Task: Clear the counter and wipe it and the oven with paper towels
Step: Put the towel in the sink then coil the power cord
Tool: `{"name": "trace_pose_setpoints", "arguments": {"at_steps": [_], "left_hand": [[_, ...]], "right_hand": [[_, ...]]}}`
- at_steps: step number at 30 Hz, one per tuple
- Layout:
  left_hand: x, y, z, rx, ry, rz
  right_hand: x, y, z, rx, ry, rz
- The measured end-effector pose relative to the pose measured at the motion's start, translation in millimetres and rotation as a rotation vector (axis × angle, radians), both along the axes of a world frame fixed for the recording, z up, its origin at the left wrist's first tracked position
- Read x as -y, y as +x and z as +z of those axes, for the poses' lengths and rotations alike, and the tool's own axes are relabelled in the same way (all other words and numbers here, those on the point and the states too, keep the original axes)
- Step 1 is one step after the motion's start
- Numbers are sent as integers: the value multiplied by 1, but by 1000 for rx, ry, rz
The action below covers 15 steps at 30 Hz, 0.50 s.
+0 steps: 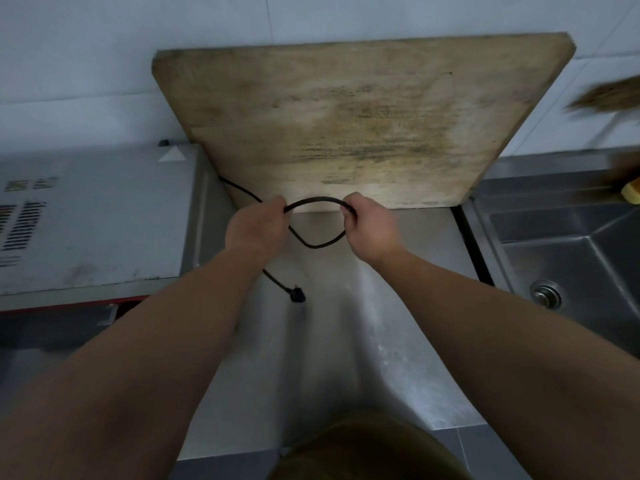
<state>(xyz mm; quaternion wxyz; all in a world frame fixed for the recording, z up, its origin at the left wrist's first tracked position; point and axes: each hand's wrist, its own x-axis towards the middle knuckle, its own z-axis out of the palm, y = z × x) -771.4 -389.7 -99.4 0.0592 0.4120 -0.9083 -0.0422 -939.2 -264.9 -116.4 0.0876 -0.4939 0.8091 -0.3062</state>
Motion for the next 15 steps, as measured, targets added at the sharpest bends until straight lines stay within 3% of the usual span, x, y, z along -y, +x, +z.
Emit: {"name": "trace_pose_setpoints", "arguments": {"at_steps": [10,15], "left_hand": [[20,40,57,66,-86,-242],[41,79,85,36,-123,-245]], "right_hand": [[29,-3,39,-169,60,9],[42,1,72,-239,54,-48]]}}
